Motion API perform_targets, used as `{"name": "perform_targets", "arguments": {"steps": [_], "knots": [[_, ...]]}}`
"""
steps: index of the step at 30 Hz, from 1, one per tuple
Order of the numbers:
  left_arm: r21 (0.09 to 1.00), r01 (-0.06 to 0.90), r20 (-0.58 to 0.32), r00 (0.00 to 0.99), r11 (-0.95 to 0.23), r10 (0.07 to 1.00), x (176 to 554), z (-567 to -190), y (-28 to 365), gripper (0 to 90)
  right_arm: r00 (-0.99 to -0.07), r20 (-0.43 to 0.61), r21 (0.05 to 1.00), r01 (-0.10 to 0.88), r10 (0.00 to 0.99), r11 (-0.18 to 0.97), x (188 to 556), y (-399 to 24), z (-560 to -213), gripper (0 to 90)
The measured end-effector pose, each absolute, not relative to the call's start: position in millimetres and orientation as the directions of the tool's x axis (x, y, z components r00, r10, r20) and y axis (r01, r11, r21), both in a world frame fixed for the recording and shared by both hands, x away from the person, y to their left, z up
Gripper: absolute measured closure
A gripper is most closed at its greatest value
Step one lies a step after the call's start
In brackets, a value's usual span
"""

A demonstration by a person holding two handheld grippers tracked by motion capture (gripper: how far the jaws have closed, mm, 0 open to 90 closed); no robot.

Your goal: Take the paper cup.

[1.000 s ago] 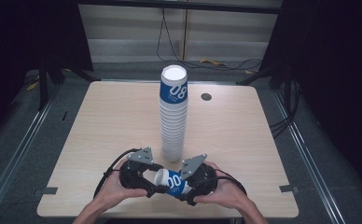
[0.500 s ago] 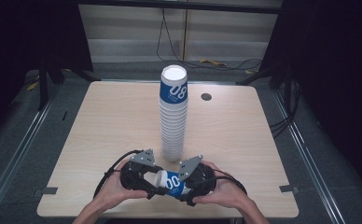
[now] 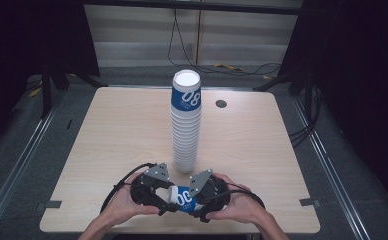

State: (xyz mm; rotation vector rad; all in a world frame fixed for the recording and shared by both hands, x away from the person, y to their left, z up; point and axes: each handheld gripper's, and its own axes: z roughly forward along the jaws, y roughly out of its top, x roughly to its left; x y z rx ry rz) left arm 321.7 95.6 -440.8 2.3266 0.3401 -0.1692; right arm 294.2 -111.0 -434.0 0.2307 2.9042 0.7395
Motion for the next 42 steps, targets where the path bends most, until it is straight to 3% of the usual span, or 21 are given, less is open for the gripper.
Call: {"name": "perform_targets", "arguments": {"steps": [27, 42], "knots": [[0.620, 0.265, -0.219, 0.962, -0.739, 0.161, 317.9, -448.6, 87.9, 25.3, -0.986, -0.091, 0.449, 0.087, 0.142, 0.889, 291.7, -105.2, -434.5, 21.4], [0.656, 0.228, -0.203, 0.972, -0.720, 0.122, 317.2, -443.7, 93.0, 27.9, -0.984, -0.060, 0.521, 0.114, 0.170, 0.846, 293.5, -112.3, -432.7, 17.6]]}}
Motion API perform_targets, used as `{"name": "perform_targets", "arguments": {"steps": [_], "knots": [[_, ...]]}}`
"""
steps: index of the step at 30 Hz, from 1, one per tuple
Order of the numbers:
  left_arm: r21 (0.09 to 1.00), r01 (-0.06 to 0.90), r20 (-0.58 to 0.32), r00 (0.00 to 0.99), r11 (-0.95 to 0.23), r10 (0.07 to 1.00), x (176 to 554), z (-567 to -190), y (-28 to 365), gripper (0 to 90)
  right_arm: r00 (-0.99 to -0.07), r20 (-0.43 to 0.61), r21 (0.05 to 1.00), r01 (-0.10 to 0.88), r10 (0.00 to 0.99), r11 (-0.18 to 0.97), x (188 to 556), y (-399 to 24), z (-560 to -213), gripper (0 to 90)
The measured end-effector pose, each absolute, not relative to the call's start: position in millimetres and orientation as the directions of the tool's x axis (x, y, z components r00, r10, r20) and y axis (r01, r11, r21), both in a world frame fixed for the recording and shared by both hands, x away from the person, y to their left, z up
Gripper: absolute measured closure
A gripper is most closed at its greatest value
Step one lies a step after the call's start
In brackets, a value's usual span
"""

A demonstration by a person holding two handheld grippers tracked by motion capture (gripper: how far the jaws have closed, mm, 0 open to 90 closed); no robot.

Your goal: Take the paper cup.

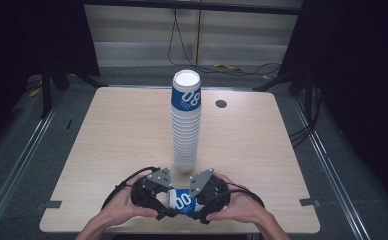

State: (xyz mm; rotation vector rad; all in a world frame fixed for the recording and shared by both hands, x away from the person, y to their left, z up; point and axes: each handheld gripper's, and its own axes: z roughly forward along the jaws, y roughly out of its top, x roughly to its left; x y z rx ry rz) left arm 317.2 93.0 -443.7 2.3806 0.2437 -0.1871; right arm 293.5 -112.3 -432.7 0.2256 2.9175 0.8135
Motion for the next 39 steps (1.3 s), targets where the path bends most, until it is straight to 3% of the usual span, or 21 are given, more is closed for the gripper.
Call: {"name": "perform_targets", "arguments": {"steps": [26, 39], "knots": [[0.686, 0.250, -0.205, 0.968, -0.683, 0.148, 316, -438, 104, 27.9, -0.959, 0.014, 0.734, 0.201, 0.282, 0.649, 290, -142, -428, 13.8], [0.745, 0.282, -0.206, 0.959, -0.604, 0.194, 317, -433, 114, 27.9, -0.931, 0.103, 0.842, 0.269, 0.351, 0.467, 292, -162, -427, 13.9]]}}
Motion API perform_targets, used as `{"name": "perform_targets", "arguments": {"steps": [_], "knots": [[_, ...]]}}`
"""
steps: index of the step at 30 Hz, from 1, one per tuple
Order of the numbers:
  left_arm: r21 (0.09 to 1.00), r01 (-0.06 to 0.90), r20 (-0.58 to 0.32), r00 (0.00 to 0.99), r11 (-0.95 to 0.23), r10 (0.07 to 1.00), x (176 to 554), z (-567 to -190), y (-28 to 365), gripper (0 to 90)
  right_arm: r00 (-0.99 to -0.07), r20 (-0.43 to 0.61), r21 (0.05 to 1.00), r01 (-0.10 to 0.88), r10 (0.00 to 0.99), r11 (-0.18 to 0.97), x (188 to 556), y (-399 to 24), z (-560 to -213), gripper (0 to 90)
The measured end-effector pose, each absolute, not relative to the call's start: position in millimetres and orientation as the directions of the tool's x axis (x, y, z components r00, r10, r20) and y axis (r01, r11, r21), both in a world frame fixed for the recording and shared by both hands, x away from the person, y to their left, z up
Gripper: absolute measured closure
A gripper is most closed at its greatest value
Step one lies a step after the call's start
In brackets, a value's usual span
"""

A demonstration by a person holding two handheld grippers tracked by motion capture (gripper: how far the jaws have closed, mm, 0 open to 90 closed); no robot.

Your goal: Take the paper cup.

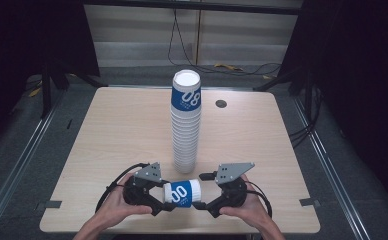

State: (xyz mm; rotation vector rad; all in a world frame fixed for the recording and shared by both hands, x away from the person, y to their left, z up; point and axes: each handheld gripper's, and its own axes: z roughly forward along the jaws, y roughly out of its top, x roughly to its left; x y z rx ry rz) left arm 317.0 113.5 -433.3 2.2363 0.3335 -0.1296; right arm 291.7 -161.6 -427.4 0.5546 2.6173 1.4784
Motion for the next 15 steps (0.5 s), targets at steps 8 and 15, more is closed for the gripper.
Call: {"name": "perform_targets", "arguments": {"steps": [8, 15], "knots": [[0.795, 0.304, -0.219, 0.951, -0.525, 0.219, 318.0, -431.4, 120.0, 28.0, -0.916, 0.138, 0.877, 0.290, 0.377, 0.384, 292.4, -165.1, -429.5, 13.8], [0.815, 0.312, -0.236, 0.948, -0.488, 0.213, 319.9, -429.0, 123.6, 28.0, -0.907, 0.164, 0.890, 0.305, 0.387, 0.339, 293.6, -167.6, -430.4, 13.7]]}}
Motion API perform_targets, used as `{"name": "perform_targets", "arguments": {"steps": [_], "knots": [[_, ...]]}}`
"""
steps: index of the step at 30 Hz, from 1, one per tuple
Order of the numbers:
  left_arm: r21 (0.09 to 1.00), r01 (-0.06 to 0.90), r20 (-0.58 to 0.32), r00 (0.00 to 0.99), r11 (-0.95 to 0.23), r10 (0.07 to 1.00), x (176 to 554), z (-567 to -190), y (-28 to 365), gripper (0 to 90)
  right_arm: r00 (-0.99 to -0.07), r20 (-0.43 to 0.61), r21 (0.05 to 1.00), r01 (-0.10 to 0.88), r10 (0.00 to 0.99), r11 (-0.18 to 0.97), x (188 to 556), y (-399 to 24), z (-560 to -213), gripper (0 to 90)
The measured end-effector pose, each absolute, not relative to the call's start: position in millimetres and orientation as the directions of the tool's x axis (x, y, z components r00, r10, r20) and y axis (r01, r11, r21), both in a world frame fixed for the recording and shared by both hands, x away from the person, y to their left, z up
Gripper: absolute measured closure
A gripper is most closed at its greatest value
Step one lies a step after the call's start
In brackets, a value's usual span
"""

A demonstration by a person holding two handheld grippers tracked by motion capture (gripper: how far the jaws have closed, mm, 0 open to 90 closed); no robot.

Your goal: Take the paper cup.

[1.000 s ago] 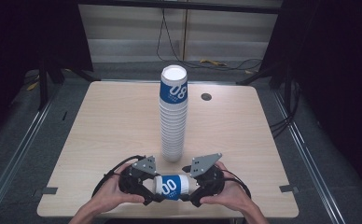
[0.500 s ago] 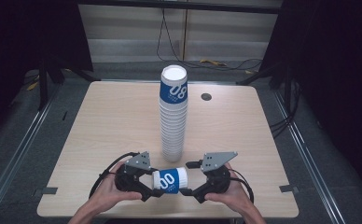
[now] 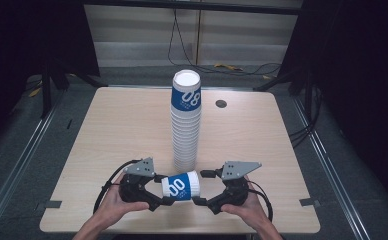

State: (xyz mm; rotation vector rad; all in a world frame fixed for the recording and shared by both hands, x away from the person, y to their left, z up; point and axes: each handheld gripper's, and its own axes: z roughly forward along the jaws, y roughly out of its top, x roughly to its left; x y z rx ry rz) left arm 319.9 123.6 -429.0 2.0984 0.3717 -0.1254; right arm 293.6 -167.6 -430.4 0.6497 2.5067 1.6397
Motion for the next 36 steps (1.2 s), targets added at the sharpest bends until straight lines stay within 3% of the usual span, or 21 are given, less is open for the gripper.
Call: {"name": "perform_targets", "arguments": {"steps": [8, 36], "knots": [[0.832, 0.309, -0.241, 0.949, -0.460, 0.202, 320, -427, 126, 28.0, -0.904, 0.210, 0.911, 0.320, 0.373, 0.262, 295, -171, -430, 13.6], [0.850, 0.280, -0.232, 0.960, -0.446, 0.160, 317, -422, 125, 28.1, -0.902, 0.304, 0.905, 0.374, 0.307, 0.203, 305, -166, -438, 11.2]]}}
